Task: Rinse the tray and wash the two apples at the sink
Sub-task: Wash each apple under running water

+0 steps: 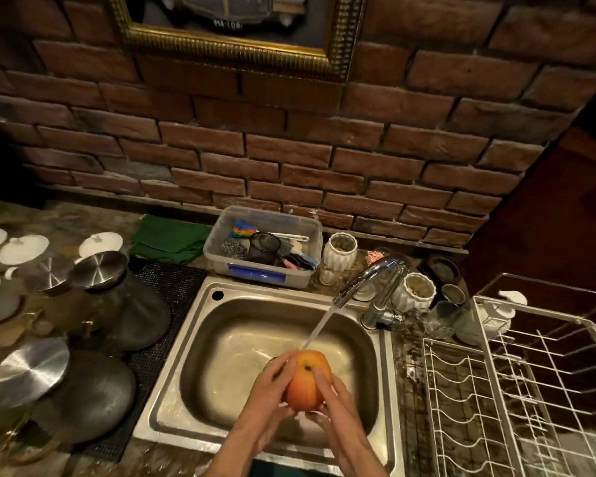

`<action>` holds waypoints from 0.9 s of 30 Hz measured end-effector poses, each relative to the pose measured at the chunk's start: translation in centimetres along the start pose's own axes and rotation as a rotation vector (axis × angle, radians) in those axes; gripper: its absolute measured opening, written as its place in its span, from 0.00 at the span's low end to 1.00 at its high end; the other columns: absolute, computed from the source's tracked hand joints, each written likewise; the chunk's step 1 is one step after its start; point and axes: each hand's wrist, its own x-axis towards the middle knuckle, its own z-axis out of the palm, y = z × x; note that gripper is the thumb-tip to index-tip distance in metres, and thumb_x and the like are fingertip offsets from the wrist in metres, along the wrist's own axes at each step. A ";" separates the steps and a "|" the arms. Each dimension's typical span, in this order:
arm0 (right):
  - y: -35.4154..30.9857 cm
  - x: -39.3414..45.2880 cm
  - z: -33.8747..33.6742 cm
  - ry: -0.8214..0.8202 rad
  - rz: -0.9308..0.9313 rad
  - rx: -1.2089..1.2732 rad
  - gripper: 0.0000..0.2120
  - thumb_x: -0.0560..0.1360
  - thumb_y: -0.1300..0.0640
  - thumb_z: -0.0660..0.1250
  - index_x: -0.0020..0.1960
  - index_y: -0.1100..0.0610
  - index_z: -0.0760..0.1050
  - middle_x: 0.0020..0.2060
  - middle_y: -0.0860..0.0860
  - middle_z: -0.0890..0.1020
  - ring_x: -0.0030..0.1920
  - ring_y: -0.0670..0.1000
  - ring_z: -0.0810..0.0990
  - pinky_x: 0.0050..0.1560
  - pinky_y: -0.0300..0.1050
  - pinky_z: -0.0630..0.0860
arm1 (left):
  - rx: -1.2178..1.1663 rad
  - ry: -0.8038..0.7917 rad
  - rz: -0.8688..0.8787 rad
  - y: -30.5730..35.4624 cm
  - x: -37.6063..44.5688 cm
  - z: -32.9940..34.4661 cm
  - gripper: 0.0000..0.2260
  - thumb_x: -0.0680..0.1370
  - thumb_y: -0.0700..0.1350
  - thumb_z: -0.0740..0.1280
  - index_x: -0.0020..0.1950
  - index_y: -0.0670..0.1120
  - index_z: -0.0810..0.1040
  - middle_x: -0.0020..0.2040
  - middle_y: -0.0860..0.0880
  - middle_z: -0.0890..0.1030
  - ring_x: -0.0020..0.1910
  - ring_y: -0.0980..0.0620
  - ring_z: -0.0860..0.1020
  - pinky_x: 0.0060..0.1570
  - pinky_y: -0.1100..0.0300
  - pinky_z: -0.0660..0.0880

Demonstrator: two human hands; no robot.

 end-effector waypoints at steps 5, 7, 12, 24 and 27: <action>0.2 -2.2 0.1 -0.001 0.080 -0.101 0.30 0.74 0.39 0.69 0.66 0.59 0.70 0.57 0.62 0.80 0.53 0.62 0.84 0.42 0.51 0.85 | 0.145 -0.024 -0.015 0.1 -2.2 0.4 0.15 0.83 0.50 0.62 0.67 0.44 0.76 0.64 0.39 0.78 0.62 0.37 0.79 0.59 0.32 0.76; 1.1 -3.4 -0.4 -0.017 0.066 -0.073 0.29 0.73 0.41 0.71 0.65 0.58 0.69 0.59 0.62 0.78 0.55 0.64 0.83 0.53 0.60 0.83 | 0.187 -0.038 0.011 -0.5 -3.6 0.0 0.16 0.83 0.52 0.62 0.67 0.47 0.76 0.64 0.41 0.78 0.62 0.39 0.79 0.58 0.34 0.77; 4.3 -6.9 -1.6 -0.049 0.026 -0.023 0.26 0.72 0.48 0.75 0.64 0.59 0.73 0.61 0.61 0.77 0.58 0.62 0.82 0.57 0.60 0.81 | 0.252 -0.111 -0.009 -2.7 -7.4 -2.1 0.15 0.82 0.52 0.64 0.69 0.54 0.75 0.67 0.46 0.75 0.64 0.44 0.76 0.63 0.38 0.76; 13.0 -10.5 -0.8 0.004 -0.010 -0.192 0.17 0.74 0.57 0.73 0.60 0.62 0.79 0.52 0.61 0.85 0.51 0.55 0.84 0.50 0.46 0.82 | 0.553 -0.065 0.088 -8.9 -11.5 -7.7 0.18 0.83 0.50 0.63 0.73 0.54 0.73 0.73 0.46 0.72 0.71 0.45 0.71 0.71 0.45 0.70; 14.5 -10.6 -0.6 -0.009 -0.050 -0.157 0.18 0.73 0.65 0.73 0.61 0.69 0.77 0.54 0.68 0.83 0.52 0.61 0.83 0.58 0.56 0.79 | 0.605 -0.066 0.128 -10.4 -11.9 -9.4 0.17 0.82 0.47 0.63 0.72 0.53 0.74 0.72 0.44 0.72 0.67 0.47 0.73 0.69 0.50 0.73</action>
